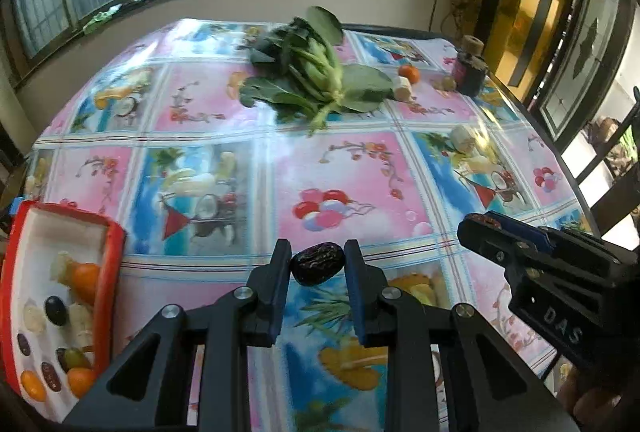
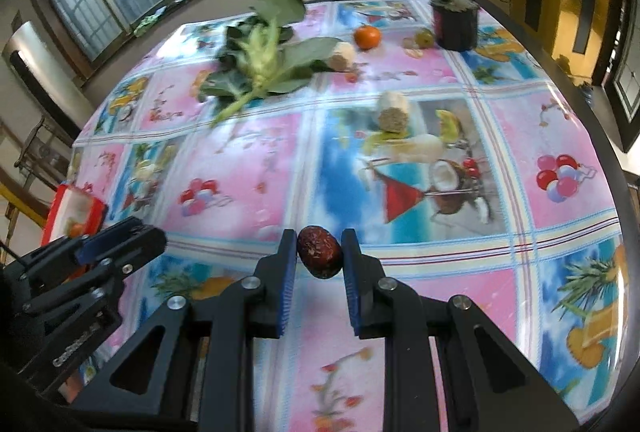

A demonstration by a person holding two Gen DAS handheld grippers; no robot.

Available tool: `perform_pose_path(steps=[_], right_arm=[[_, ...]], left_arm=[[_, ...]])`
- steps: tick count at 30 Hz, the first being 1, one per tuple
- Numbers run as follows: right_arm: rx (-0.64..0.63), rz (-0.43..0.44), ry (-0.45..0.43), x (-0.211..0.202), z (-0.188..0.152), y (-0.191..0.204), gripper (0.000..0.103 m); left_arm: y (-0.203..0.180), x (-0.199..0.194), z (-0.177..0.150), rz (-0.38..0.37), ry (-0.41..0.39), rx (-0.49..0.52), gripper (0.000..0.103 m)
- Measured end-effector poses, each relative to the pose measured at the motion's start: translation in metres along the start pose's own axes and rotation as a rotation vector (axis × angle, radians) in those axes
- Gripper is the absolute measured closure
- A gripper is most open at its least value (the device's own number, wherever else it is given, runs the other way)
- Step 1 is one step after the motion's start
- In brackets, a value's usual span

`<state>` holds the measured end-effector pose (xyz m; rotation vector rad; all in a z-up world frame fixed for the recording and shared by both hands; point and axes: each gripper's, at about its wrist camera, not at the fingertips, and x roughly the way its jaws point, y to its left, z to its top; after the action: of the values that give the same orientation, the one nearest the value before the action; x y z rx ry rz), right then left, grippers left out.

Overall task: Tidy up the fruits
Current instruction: 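Carry both red dates over the tray with both grippers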

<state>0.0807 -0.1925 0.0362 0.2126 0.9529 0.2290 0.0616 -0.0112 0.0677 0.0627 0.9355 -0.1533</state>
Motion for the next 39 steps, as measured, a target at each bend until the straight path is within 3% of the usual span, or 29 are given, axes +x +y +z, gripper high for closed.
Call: perform_pose_path(steps=[10,21,39], right_arm=[[-0.073,0.047,-0.037,-0.018,0.0,0.06,0.079],[-0.152,0.093,-0.04,-0.019,-0.002,0.128,0.079],[-0.272,0.16,-0.048,-0.015,-0.014,0.227,0.079]], left_arm=[[0.045,-0.03,-0.004,0.044,-0.037,-0.07,0.077],[0.108,-0.057,-0.02,0.118,-0.057,-0.163,0.077],[0.18,-0.087,-0.05,0.22,-0.067,-0.276,0.077]])
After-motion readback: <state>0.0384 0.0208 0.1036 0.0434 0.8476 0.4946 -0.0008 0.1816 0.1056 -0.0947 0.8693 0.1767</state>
